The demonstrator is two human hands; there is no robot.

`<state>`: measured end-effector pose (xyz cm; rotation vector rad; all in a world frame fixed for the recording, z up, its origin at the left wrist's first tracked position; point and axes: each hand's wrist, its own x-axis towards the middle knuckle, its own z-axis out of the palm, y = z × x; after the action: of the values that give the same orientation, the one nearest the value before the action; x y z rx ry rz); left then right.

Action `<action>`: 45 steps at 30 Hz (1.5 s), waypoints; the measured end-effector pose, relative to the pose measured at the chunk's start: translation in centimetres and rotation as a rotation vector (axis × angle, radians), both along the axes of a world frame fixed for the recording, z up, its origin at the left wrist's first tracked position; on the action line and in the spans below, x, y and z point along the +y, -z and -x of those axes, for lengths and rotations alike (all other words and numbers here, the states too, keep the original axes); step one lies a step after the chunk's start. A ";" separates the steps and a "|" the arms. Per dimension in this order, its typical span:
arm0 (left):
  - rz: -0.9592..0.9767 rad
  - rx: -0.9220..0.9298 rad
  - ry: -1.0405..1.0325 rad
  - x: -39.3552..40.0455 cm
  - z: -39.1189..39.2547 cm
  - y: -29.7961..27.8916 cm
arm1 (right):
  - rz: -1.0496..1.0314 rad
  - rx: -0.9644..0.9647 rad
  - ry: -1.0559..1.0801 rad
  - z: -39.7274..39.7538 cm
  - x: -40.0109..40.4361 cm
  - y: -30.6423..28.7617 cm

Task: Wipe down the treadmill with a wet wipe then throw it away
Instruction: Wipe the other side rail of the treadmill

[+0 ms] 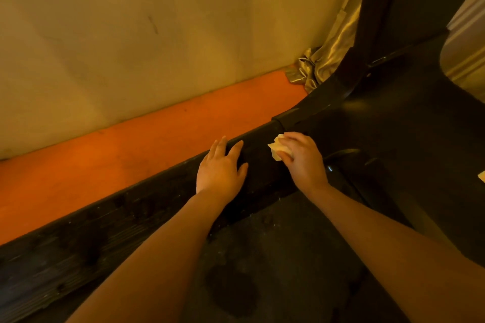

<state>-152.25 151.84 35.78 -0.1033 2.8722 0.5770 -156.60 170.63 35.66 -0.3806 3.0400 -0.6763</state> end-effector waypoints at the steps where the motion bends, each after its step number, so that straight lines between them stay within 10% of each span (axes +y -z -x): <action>1: 0.007 0.002 -0.001 0.1 0.1 0.4 | 0.000 0.007 -0.024 0.0 0.2 0.4; 13: 0.055 0.139 -0.019 0.9 -1.0 4.0 | -0.262 -0.032 -0.244 0.0 0.7 1.8; 45: 0.112 0.110 0.021 -0.3 -2.1 3.2 | -0.196 -0.034 -0.260 2.1 -0.8 2.4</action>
<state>-150.16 151.49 32.53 -0.0608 3.0079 0.4301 -158.71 169.85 33.23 -0.7314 2.9131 -0.3640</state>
